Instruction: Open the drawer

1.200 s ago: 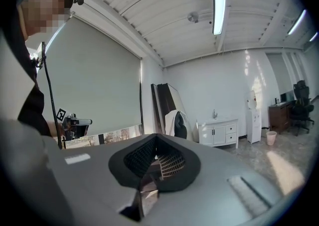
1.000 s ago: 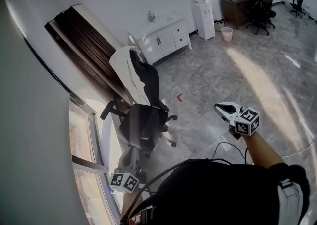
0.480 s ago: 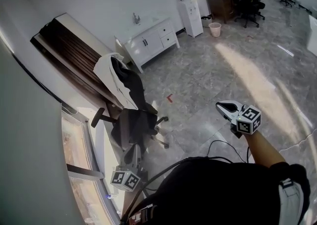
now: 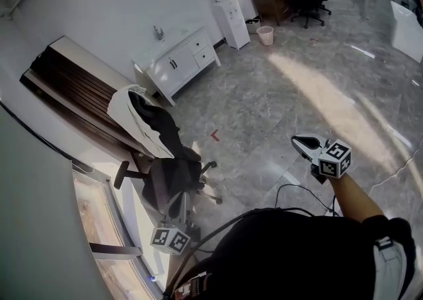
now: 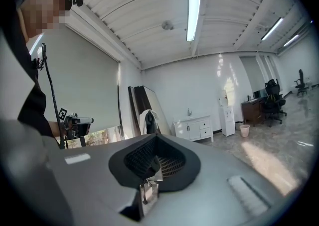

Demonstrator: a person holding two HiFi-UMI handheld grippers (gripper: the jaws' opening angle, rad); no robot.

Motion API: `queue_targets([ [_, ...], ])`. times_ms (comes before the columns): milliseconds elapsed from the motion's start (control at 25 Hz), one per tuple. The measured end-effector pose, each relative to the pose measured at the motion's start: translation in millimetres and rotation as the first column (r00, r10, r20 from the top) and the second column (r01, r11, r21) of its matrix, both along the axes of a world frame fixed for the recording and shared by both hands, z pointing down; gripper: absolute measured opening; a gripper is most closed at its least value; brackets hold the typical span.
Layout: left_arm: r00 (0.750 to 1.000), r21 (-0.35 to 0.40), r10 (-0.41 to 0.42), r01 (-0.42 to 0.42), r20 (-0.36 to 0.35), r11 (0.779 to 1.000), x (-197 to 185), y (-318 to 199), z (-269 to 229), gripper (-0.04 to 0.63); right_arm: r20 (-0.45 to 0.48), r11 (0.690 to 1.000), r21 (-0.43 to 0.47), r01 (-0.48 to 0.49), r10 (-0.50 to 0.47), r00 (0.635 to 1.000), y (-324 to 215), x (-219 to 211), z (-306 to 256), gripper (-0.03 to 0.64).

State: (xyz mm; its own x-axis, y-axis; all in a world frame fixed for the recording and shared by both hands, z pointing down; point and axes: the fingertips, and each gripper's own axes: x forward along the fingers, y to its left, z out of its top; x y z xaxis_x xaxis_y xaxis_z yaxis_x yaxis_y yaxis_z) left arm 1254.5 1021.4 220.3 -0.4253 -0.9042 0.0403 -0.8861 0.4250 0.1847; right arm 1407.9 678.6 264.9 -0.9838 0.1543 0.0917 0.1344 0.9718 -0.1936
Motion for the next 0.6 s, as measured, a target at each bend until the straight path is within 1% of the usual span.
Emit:
queue_targets([
  [120, 0.999, 0.019, 0.042, -0.042, -0.014, 0.999, -28, -6, 6, 0.000, -0.010, 0.999, 0.023, -0.037, 0.037, 0.999, 0, -16, -2, -0.005],
  [280, 0.995, 0.048, 0.095, -0.093, -0.028, 0.994, -82, -9, 10, 0.000, -0.012, 0.995, 0.048, -0.087, 0.088, 0.996, 9, -53, -13, -0.005],
  [600, 0.980, 0.071, 0.197, -0.197, 0.002, 0.978, -193, 10, -9, 0.000, 0.025, 0.984, 0.101, -0.149, 0.147, 0.989, 51, -149, -53, -0.005],
])
